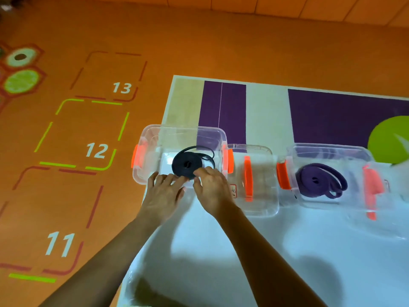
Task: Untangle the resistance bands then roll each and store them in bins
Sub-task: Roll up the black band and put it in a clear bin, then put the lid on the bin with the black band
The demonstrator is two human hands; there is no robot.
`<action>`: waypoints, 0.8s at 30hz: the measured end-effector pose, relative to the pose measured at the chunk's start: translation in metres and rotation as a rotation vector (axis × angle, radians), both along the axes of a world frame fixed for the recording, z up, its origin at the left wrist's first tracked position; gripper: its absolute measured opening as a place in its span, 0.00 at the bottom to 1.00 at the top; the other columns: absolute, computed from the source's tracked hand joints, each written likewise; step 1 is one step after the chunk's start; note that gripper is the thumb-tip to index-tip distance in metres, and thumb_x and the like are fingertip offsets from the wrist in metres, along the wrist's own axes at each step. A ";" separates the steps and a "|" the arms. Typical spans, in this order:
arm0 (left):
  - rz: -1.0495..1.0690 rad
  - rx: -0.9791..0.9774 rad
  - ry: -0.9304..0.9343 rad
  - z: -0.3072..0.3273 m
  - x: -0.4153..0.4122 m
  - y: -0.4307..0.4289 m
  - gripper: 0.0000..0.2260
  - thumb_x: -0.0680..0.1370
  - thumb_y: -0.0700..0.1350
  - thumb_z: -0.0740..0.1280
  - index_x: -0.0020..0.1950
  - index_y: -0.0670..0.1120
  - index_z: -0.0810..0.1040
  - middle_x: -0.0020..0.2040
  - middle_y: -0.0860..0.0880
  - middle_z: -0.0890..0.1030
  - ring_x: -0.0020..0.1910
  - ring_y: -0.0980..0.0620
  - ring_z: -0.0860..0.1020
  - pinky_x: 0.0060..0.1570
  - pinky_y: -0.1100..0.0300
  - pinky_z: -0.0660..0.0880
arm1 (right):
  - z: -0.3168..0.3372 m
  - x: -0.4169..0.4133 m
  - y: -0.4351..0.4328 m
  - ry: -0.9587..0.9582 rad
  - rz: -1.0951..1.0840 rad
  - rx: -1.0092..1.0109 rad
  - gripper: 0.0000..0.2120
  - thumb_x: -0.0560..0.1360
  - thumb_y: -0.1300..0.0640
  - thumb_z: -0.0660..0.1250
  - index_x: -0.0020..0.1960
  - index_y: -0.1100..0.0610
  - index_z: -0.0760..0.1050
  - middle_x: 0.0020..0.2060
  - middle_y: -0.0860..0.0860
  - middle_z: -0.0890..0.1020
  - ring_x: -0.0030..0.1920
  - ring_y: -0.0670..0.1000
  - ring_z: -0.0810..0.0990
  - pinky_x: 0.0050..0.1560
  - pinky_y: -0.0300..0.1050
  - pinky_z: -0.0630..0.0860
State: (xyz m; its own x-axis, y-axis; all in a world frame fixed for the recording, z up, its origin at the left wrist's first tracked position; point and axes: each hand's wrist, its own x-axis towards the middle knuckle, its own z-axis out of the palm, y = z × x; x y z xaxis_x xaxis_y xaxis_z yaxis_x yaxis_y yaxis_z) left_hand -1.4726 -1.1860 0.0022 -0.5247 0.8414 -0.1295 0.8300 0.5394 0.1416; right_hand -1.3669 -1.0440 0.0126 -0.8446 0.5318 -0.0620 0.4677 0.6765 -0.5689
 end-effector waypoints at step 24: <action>-0.267 -0.013 -0.108 -0.028 0.147 -0.069 0.24 0.74 0.52 0.57 0.68 0.49 0.77 0.63 0.46 0.82 0.58 0.42 0.82 0.54 0.49 0.80 | -0.084 0.188 -0.047 -0.586 -0.149 0.083 0.39 0.78 0.55 0.64 0.83 0.52 0.48 0.81 0.53 0.57 0.73 0.59 0.66 0.74 0.55 0.61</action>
State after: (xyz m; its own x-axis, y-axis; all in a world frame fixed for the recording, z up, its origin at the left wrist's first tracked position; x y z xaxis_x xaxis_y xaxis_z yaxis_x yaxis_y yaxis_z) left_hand -1.3253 -1.2552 -0.0257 -0.2676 0.9457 -0.1843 0.9233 0.3064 0.2318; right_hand -1.1791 -1.0910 -0.0714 -0.5981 0.6648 -0.4477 0.7804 0.6103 -0.1363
